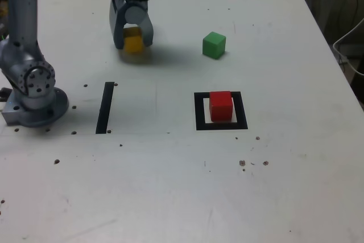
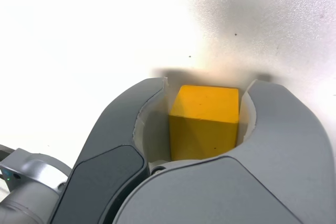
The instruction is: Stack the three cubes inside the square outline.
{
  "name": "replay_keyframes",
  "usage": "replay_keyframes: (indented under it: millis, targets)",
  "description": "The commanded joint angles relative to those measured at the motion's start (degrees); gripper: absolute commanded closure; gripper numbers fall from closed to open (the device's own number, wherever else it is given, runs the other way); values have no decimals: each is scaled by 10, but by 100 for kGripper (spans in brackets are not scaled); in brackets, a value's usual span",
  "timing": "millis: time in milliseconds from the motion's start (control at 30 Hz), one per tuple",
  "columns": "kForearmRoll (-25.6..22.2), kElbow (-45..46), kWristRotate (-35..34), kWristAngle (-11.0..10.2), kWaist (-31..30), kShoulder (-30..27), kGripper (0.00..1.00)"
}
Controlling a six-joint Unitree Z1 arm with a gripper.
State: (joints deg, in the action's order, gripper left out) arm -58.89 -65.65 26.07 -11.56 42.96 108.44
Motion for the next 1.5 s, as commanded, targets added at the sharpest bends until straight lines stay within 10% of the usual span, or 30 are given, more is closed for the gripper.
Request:
replay_keyframes:
  millis: [0,633,967,1467]
  targets:
    - [-3,-4,3,1,-3,-10,76]
    - [-207,-149,-51,48,-223,-67,75]
    - [-203,-166,-144,76,-335,-83,76]
    - [-193,-169,-172,53,-364,-90,76]
